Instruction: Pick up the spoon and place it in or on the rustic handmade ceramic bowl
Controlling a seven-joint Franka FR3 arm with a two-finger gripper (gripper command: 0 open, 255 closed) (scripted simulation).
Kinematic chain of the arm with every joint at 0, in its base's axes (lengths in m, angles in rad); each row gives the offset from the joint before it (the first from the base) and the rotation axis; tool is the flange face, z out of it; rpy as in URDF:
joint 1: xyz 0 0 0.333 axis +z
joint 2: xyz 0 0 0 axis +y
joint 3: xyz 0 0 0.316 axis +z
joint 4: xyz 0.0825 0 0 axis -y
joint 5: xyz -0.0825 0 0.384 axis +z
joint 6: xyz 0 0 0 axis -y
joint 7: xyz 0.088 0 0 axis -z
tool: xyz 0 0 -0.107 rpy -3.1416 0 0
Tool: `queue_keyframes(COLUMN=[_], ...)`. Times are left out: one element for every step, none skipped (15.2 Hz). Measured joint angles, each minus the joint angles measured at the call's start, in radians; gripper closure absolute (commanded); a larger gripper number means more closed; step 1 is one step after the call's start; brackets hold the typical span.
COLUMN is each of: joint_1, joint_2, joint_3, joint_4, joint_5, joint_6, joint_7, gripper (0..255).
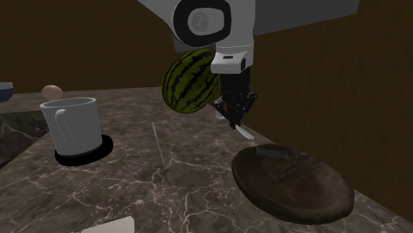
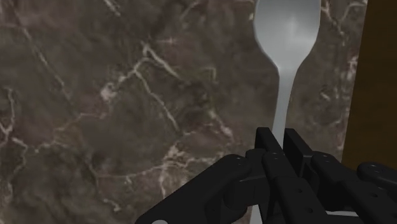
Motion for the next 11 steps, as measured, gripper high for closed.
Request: queue_keyframes(joint_1=[-0.001,-0.002,-0.003,-0.004,-0.005,-0.007,-0.007,-0.007,-0.007,-0.008,-0.007], joint_2=[-0.007,-0.012,-0.019,-0.024,-0.026,-0.037,-0.039,-0.042,-0.047,-0.055,-0.059], joint_3=[0.001,0.002,0.004,0.004,0.005,0.007,0.007,0.008,0.009,0.010,0.011], joint_4=[0.006,0.010,0.015,0.020,0.029,0.027,0.038,0.044,0.050,0.055,0.065], joint_5=[0.002,0.004,0.006,0.007,0.008,0.012,0.012,0.013,0.014,0.016,0.017], joint_6=[-0.012,-0.022,-0.033,-0.043,-0.054,-0.062,-0.074,-0.084,-0.095,-0.107,-0.121], joint_7=[0.000,0.000,0.001,0.000,0.000,-0.001,0.000,0.001,0.002,0.003,0.004], gripper=[255,255,255,255,255,255,255,255,255,255,255])
